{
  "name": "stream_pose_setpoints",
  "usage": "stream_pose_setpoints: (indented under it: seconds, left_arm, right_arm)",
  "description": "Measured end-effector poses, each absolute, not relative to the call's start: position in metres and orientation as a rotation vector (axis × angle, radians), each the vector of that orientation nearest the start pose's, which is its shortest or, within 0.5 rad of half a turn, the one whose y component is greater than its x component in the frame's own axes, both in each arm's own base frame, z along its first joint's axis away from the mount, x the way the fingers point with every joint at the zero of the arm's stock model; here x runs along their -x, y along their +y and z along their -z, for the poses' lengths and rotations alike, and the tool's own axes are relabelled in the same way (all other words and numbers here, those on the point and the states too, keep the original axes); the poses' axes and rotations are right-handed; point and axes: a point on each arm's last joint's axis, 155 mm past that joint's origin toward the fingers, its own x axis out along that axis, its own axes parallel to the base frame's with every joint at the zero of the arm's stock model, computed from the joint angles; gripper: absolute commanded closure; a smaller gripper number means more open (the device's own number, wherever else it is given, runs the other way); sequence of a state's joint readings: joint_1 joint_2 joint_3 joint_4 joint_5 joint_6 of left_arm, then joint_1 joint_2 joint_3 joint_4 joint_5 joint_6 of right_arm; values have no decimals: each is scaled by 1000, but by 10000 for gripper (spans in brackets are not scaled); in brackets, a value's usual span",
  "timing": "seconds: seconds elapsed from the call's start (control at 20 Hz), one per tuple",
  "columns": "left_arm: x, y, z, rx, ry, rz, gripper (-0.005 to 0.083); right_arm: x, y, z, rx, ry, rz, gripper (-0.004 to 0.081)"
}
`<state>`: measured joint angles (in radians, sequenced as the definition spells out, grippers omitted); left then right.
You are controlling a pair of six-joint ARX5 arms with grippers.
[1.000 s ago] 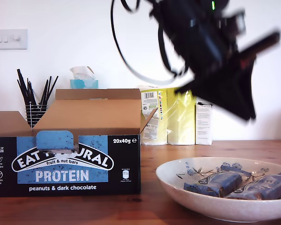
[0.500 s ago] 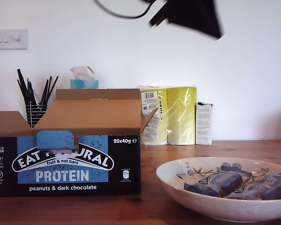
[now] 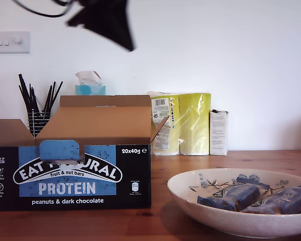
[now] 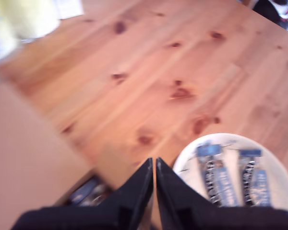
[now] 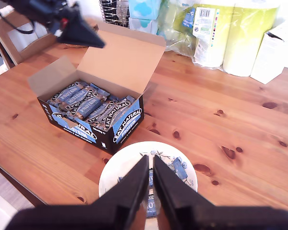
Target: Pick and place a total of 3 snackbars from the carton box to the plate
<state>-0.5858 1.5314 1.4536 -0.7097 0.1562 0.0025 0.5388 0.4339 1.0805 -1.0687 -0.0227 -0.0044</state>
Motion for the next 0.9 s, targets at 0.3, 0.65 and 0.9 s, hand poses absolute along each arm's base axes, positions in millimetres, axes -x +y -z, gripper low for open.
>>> stream_pose_setpoints:
  seconds: [0.3, 0.65, 0.9]
  left_arm:
    - [-334, -204, -171, -146, 1069, 436, 553]
    - [-332, -189, -149, -119, 1161, 302, 236]
    - [-341, -191, -115, -116, 1231, 245, 238]
  right_arm:
    - [-144, 90, -308, 136, 402, -555, 783]
    - [-144, 90, -308, 158, 394, -559, 783]
    - [-144, 90, -308, 161, 393, -560, 783]
